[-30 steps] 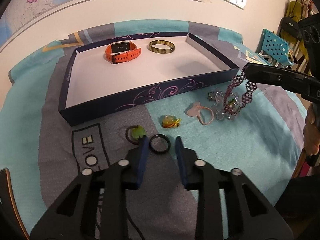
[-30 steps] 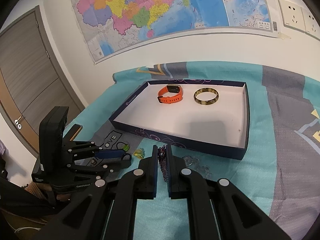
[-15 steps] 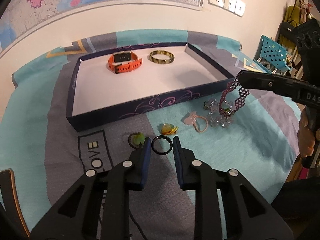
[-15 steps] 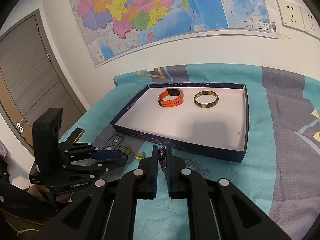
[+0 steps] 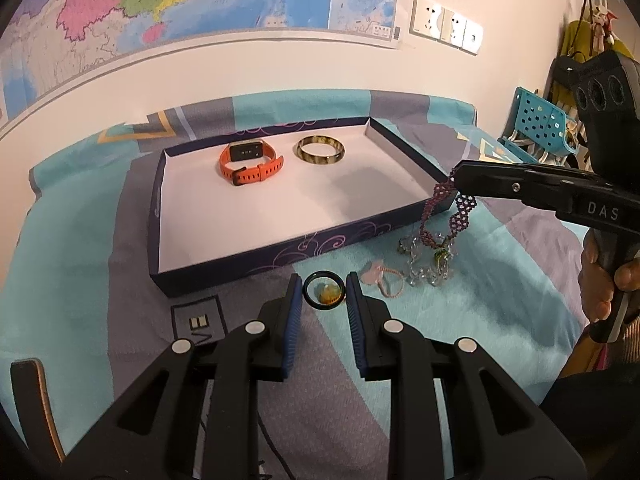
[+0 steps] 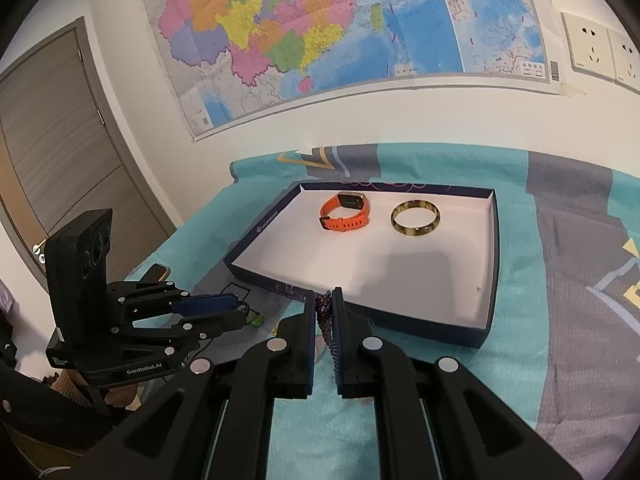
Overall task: Organize jewelry
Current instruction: 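Grasp the black ring with the left gripper while the right gripper holds the purple bracelet, then carry the black ring and purple bracelet over the white box with both grippers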
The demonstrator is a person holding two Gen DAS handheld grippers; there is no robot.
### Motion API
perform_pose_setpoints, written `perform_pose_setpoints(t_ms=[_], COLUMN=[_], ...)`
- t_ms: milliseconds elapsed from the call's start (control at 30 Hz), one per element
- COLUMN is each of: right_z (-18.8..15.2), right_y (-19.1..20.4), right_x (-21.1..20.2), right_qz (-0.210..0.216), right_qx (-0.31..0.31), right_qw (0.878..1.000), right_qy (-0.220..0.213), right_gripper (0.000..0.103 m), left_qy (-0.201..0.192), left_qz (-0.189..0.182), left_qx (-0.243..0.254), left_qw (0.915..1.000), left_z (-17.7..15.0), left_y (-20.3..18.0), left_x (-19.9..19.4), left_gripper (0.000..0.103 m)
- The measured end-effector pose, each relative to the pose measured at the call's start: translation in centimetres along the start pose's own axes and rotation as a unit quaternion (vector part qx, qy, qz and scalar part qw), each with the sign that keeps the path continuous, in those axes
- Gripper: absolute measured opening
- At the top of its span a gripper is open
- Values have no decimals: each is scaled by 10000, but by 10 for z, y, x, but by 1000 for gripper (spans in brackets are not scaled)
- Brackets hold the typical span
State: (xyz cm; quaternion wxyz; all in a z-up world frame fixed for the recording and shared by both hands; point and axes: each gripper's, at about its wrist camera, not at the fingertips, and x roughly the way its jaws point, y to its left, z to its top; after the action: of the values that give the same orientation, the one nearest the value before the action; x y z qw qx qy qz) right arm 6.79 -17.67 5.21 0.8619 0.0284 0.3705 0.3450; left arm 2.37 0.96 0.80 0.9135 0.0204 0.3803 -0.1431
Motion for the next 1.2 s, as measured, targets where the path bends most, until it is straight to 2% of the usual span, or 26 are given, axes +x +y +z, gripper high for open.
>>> perform_pose_setpoints(t_ms=[1200], right_z=[32], right_y=[-14], right_x=[16], right_qz=[-109], right_qx=[44], right_qw=[9998], right_qy=[-168], right_gripper=[6], left_qy=[-269], left_qz=[281], left_qx=[32], left_qw=[9992], left_z=[38], left_y=[12], left_x=[9], left_gripper=[23])
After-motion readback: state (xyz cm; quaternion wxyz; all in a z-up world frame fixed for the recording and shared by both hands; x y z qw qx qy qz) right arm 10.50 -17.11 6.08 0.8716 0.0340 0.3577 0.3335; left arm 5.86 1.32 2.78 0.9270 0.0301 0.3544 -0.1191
